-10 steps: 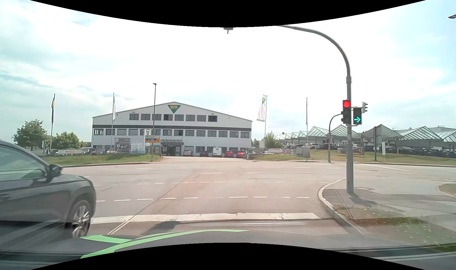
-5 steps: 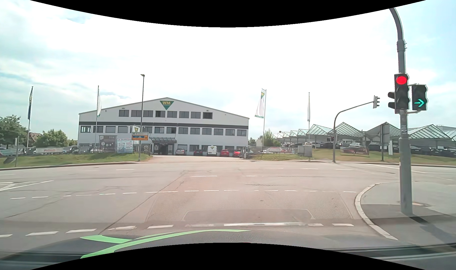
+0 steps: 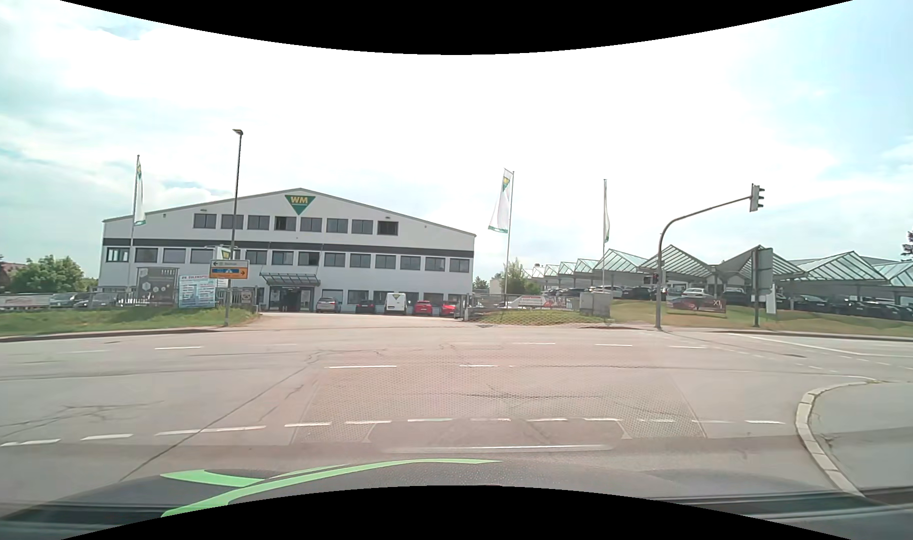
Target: Follow the waypoints while adhering to traffic rules and regulations
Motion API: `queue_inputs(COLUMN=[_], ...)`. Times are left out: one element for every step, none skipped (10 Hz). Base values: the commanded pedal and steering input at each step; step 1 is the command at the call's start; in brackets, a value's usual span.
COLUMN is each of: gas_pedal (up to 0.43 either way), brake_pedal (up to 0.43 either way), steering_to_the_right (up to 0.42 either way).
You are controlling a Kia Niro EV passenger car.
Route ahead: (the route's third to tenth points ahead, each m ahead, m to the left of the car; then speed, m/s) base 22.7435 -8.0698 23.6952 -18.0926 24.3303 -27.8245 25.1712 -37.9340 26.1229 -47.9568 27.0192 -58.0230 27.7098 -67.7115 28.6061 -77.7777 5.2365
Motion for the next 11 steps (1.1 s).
queue_inputs(gas_pedal=[0.0,0.0,0.0,0.0,0.0,0.008,0.008,0.008,0.028,0.028,0.047], brake_pedal=[0.0,0.0,0.0,0.0,0.0,0.0,0.0,0.0,0.0,0.0,0.0], steering_to_the_right=[0.174,0.193,0.214,0.23,0.243,0.261,0.277,0.291,0.304,0.314,0.328])
